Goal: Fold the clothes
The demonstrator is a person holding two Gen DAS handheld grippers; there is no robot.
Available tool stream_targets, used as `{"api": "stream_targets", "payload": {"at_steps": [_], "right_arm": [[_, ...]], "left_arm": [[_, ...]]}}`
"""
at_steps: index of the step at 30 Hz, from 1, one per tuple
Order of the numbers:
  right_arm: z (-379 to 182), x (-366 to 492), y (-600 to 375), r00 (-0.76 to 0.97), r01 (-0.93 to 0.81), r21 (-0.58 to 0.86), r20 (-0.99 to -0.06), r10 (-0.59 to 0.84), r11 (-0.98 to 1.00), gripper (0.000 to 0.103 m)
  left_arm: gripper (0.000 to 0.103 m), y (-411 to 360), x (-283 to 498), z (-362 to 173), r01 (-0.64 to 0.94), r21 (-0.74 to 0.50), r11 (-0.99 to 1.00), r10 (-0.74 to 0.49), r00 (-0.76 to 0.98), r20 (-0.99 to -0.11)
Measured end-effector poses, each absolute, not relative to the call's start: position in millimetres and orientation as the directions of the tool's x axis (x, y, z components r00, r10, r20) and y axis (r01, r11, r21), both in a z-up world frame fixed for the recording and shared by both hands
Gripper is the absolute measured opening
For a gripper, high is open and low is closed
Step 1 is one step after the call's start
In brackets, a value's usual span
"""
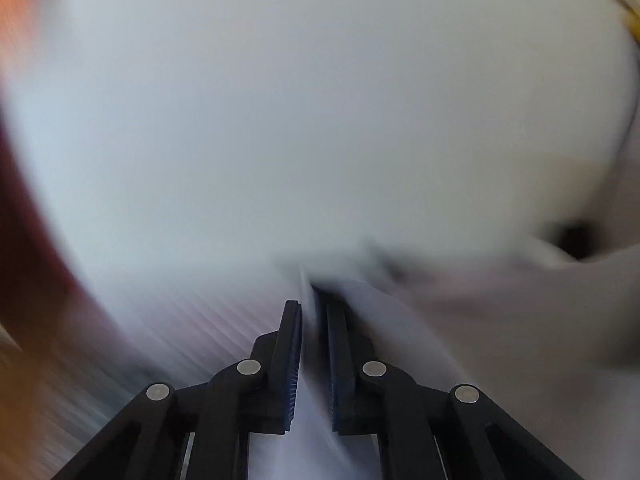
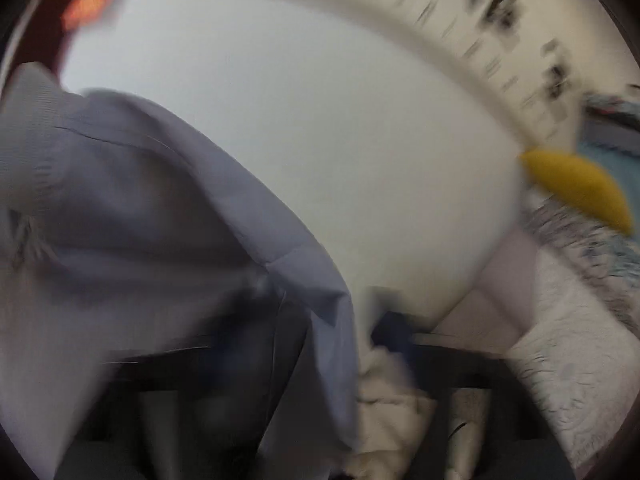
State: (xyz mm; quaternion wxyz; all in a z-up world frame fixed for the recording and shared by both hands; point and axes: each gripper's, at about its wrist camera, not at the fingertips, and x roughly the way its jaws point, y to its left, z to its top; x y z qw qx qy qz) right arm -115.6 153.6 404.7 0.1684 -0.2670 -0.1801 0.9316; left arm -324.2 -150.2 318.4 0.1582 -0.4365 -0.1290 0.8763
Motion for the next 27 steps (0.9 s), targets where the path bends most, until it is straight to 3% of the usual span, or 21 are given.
{"api": "stream_targets", "payload": {"at_steps": [1,2,3,4,6,8,10,13,16,18,21,27], "right_arm": [[385,-146,168,-0.752,-0.213,-0.413,-0.509,0.418,-0.885,0.076],[377,-148,175,-0.751,-0.212,-0.372,-0.530,0.394,-0.904,0.068],[370,-145,180,-0.761,-0.207,-0.328,-0.539,0.362,-0.922,0.070],[366,-123,181,-0.796,-0.179,-0.285,-0.520,0.309,-0.942,0.078],[349,-82,173,-0.806,-0.083,-0.255,-0.551,0.215,-0.963,0.083],[326,-37,162,-0.777,0.045,-0.175,-0.625,0.076,-0.984,0.085],[298,2,146,-0.693,0.208,-0.002,-0.706,-0.146,-0.978,0.086],[235,50,104,-0.397,0.401,0.448,-0.701,-0.592,-0.799,0.087],[157,55,65,-0.147,0.288,0.739,-0.594,-0.791,-0.609,0.087],[117,50,41,-0.066,0.180,0.829,-0.526,-0.848,-0.529,0.087],[70,43,-2,0.013,0.079,0.864,-0.499,-0.866,-0.497,0.086],[41,66,-78,0.127,0.108,0.910,-0.412,-0.902,-0.400,0.075]], "left_arm": [[0.006,-158,-334,298,-0.134,-0.441,-0.887,0.438,-0.540,-0.719],[0.010,-166,-321,291,-0.147,-0.444,-0.884,0.445,-0.556,-0.702],[0.026,-174,-303,287,-0.169,-0.432,-0.886,0.443,-0.580,-0.684],[0.048,-181,-286,282,-0.190,-0.419,-0.888,0.442,-0.602,-0.664],[0.068,-204,-241,269,-0.200,-0.422,-0.884,0.445,-0.638,-0.628],[0.070,-236,-183,250,-0.169,-0.467,-0.868,0.451,-0.662,-0.599],[0.081,-266,-125,226,-0.126,-0.527,-0.841,0.462,-0.673,-0.577],[0.082,-299,-51,186,-0.049,-0.616,-0.787,0.486,-0.664,-0.568],[0.082,-314,-11,167,-0.010,-0.634,-0.773,0.486,-0.652,-0.582],[0.082,-323,15,153,0.016,-0.645,-0.764,0.486,-0.644,-0.591],[0.082,-335,47,144,0.034,-0.658,-0.752,0.488,-0.642,-0.591],[0.082,-348,57,165,0.000,-0.648,-0.762,0.472,-0.684,-0.556]]}}
